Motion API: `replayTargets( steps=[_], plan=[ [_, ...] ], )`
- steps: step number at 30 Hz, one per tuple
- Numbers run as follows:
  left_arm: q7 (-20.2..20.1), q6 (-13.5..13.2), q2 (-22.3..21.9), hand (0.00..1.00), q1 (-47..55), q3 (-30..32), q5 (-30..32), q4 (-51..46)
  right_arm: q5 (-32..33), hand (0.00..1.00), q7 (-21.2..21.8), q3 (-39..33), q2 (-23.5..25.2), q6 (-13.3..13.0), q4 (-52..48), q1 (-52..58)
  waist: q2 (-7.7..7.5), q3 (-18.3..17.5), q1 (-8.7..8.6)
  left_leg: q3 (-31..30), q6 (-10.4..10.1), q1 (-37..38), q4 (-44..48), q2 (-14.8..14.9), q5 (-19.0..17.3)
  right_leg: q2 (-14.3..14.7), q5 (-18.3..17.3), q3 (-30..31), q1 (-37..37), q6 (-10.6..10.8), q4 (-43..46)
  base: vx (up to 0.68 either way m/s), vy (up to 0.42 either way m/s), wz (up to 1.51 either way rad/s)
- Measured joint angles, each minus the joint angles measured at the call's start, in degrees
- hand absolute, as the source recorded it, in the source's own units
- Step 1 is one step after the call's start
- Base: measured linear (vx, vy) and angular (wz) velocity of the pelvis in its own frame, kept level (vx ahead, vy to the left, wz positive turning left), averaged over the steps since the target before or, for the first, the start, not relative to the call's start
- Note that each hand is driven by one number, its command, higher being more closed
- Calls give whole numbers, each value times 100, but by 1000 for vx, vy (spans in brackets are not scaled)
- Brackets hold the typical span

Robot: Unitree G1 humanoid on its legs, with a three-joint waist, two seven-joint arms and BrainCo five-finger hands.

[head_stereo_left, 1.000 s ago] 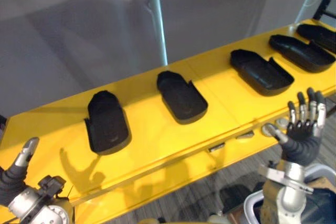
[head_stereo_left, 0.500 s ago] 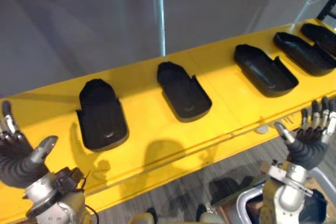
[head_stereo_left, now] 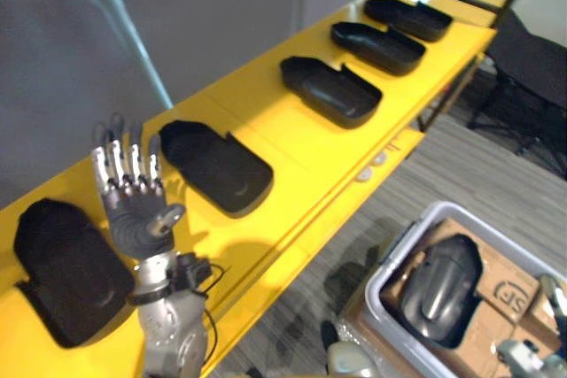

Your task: Walk over and take plastic housings, then place them on the shelf

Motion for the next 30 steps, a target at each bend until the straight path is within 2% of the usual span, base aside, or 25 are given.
replayTargets(
  steps=[1, 3, 5, 6, 8, 9, 10, 11, 13, 15, 16, 18, 20, 21, 22, 23, 24, 25, 26, 27, 28, 30],
  plan=[
    [101, 57, 3, 0, 2, 12, 14, -4, -7, 0, 35, 111, -7, -37, 0, -49, -6, 6, 28, -129, 10, -27, 87, -33, -5, 11, 8, 69, -22, -2, 7, -37, -18, -55],
    [368, 182, 1, 0, 168, 110, 166, -18, -2, 0, 252, 597, -143, -70, 1, -439, -16, 51, 314, -1046, 273, -303, 793, -95, -168, 76, 12, 531, -157, -44, 68, -56, -17, -98],
    [482, 313, -26, 0, 532, 311, 195, -64, 3, 0, 549, 1011, -547, -60, 18, -1020, 98, 227, 555, -1967, 391, -585, 1559, -201, -461, 169, 44, 975, -212, -63, 79, -59, 90, -126],
    [484, 335, -24, 0, 777, 390, 193, -107, 114, 0, 688, 1175, -800, -53, 25, -1334, 280, 227, 648, -2275, 327, -593, 1650, -195, -665, 275, 92, 1109, -297, -102, 94, -76, 161, -95],
    [478, 344, -35, 0, 957, 536, 203, -254, 236, 0, 817, 1358, -995, -41, 33, -1690, 394, 244, 670, -2302, 215, -655, 1539, -185, -821, 323, 161, 1147, -488, -3, 94, -95, 160, -33],
    [478, 316, -32, 0, 931, 676, 220, -289, 266, 0, 880, 1470, -1038, -40, 50, -1948, 364, 291, 725, -2294, 189, -703, 1365, -258, -840, 254, 238, 1151, -659, 70, 75, -132, 152, -8],
    [481, 261, -21, 0, 825, 848, 221, -293, 339, 0, 882, 1605, -1056, -5, 102, -2179, 272, 379, 813, -2277, 181, -792, 1293, -336, -840, 163, 339, 1221, -813, 157, 47, -112, 99, -5],
    [481, 231, -24, 0, 783, 939, 233, -292, 334, 0, 882, 1640, -1074, 30, 152, -2301, 201, 457, 837, -2271, 175, -861, 1326, -375, -833, 111, 387, 1220, -835, 156, 19, -139, 103, -10],
    [464, -39, 41, 0, 529, 1115, 392, -246, 357, 0, 862, 1671, -1255, 191, 350, -2785, 13, 700, 938, -2244, 178, -1133, 1570, -427, -843, 12, 440, 1039, -1001, 103, 55, -130, 78, 2],
    [467, -303, 219, 0, 27, 1045, 520, -213, 403, 0, 806, 1695, -1401, 200, 474, -3025, -16, 823, 923, -2312, 170, -1382, 1792, -486, -854, -33, 424, 865, -1260, 131, 378, -94, 34, 20],
    [477, -436, 404, 0, -376, 916, 809, -192, 401, 0, 628, 1766, -1473, 302, 573, -3187, 6, 963, 929, -2320, 118, -1401, 1958, -527, -890, -2, 377, 804, -1363, 197, 699, -68, 14, 10],
    [419, -492, 626, 0, -819, 690, 1066, -222, 441, 0, 414, 1829, -1432, 427, 574, -3198, 123, 1095, 884, -2346, 154, -1381, 2369, -527, -1038, 67, 293, 743, -1377, 277, 1053, -42, 24, -25],
    [292, -431, 665, 0, -909, 674, 1088, -408, 513, 0, 372, 1806, -1246, 466, 556, -2914, 205, 1144, 833, -2230, 189, -1294, 2710, -472, -1227, 210, 295, 968, -1376, 279, 1259, -62, 98, -91],
    [230, -342, 662, 0, -868, 704, 1021, -496, 586, 0, 429, 1791, -1095, 460, 507, -2505, 206, 1158, 807, -1996, 312, -1109, 2776, -436, -1364, 319, 310, 1023, -1378, 276, 1392, -84, 104, -128],
    [216, -309, 654, 0, -796, 735, 999, -516, 605, 0, 520, 1764, -1017, 442, 470, -2285, 204, 1161, 813, -1809, 362, -990, 2746, -400, -1442, 339, 340, 964, -1378, 243, 1441, -142, 84, -155],
    [224, -227, 646, 0, -568, 828, 1011, -567, 605, 0, 788, 1706, -898, 354, 417, -1955, 191, 1170, 819, -1469, 457, -786, 2598, -309, -1531, 397, 577, 855, -1348, 105, 1326, -185, 78, -170],
    [233, -110, 619, 0, -314, 1011, 1054, -618, 629, 0, 1134, 1694, -855, 271, 391, -1773, 184, 1176, 790, -1114, 509, -677, 2433, -206, -1501, 382, 700, 541, -1262, -222, 1077, -200, 66, -167],
    [227, -57, 593, 0, -225, 1070, 1055, -589, 657, 0, 1292, 1696, -854, 203, 384, -1717, 185, 1178, 790, -950, 535, -648, 2421, -160, -1483, 364, 447, 233, -1327, -331, 1406, -195, 63, -147],
    [224, 62, 483, 0, -64, 1188, 1057, -576, 687, 0, 1563, 1685, -853, 118, 385, -1723, 167, 1175, 805, -678, 554, -579, 2359, -95, -1435, 252, -149, -225, -1373, -500, 2152, -170, 48, -111],
    [226, 148, 388, 0, 36, 1297, 1054, -558, 665, 0, 1763, 1705, -849, 61, 383, -1783, 139, 1158, 831, -504, 594, -531, 2289, -80, -1341, 62, -626, -555, -1326, -525, 2662, -154, 43, -97],
    [217, 176, 379, 0, 68, 1357, 1054, -556, 651, 0, 1825, 1711, -845, 55, 383, -1847, 112, 1144, 853, -416, 594, -546, 2248, -75, -1289, -61, -822, -702, -1304, -536, 2868, -138, -4, -82],
    [225, 346, 368, 0, 160, 1507, 1060, -528, 469, 0, 1865, 1727, -849, 65, 453, -2203, 41, 1112, 1033, -89, 561, -564, 2037, -46, -1086, -563, -1324, -1210, -1142, -619, 3346, -155, -95, -77]
  ],
)
